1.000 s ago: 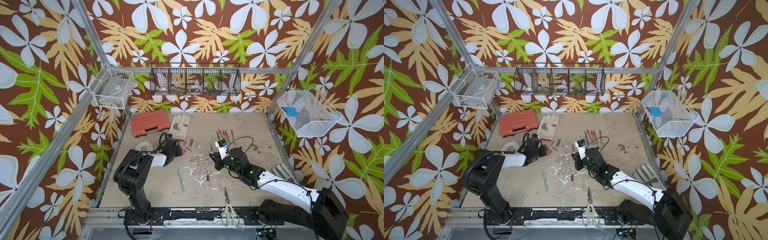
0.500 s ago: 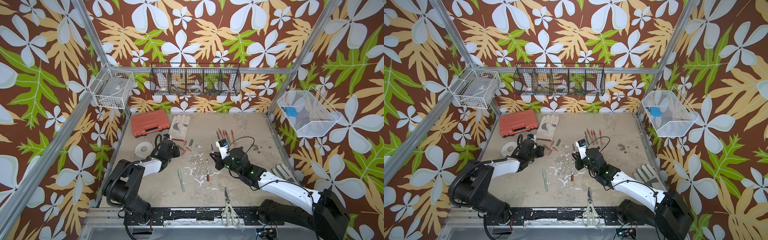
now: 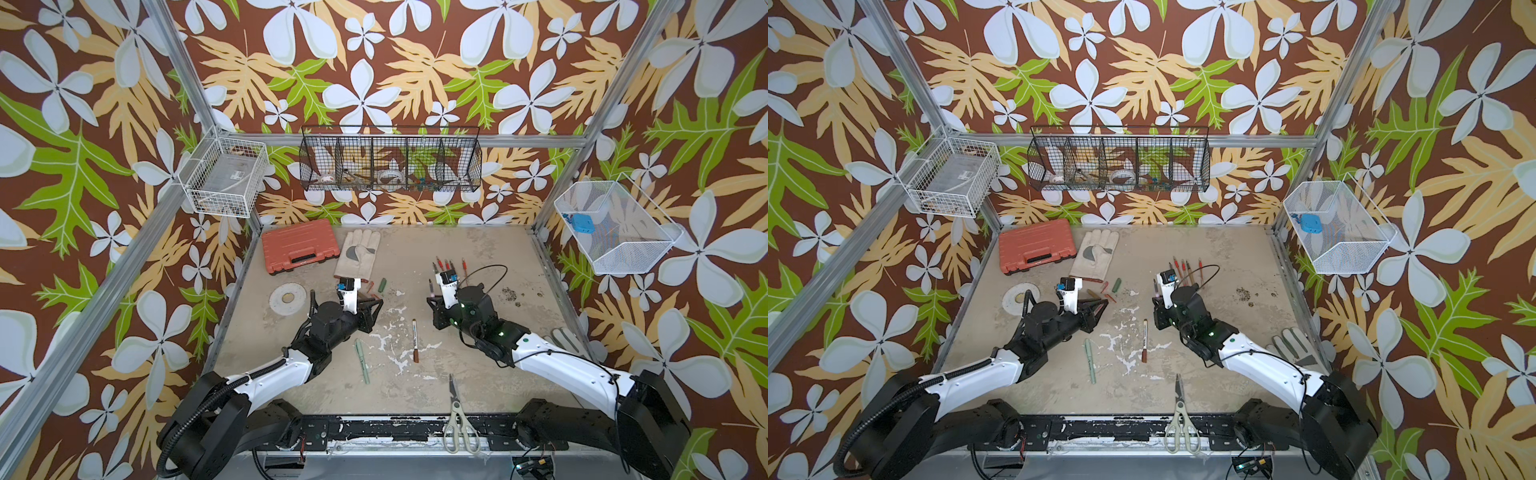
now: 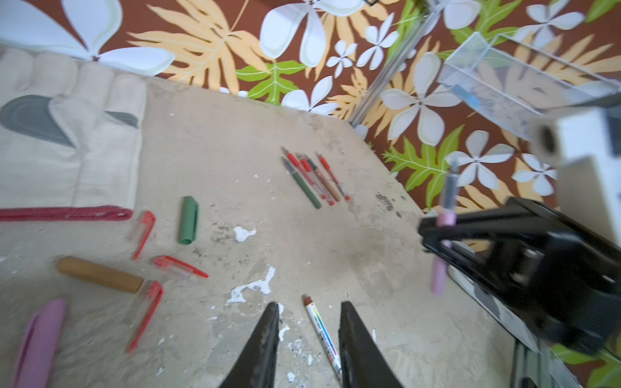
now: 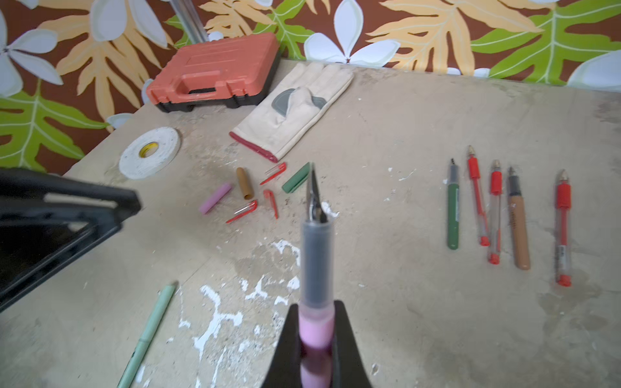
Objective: Remove pen caps from pens
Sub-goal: Place the pen at the top-center of the table.
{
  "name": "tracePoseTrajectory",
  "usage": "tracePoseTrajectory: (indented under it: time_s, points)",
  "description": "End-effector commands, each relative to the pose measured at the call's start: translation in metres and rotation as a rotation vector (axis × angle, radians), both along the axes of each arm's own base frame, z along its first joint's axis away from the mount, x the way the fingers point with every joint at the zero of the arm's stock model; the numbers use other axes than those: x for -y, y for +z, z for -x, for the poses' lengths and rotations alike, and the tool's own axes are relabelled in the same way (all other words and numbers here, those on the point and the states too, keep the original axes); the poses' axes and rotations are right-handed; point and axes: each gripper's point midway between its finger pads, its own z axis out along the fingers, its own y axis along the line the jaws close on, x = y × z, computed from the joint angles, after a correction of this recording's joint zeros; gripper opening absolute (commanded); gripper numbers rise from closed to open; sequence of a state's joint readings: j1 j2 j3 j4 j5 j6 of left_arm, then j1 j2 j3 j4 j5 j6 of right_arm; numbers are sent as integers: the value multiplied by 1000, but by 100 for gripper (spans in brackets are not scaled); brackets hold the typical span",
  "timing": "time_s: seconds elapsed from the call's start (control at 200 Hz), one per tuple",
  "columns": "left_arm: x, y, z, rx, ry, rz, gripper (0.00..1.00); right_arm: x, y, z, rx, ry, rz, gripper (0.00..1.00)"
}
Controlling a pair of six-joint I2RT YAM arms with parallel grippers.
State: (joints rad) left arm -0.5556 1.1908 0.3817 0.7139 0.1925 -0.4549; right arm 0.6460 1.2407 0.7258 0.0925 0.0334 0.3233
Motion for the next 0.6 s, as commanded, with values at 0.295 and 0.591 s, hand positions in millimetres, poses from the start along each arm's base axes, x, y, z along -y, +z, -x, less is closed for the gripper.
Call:
tracePoseTrajectory:
  time_s: [0.295, 0.591]
  points:
    - [45, 29, 32, 83, -319, 112, 43, 32, -50, -93, -183, -152, 292, 0]
    - [43, 24, 29, 64, -296, 90, 45, 39, -100, -144, -310, -184, 498, 0]
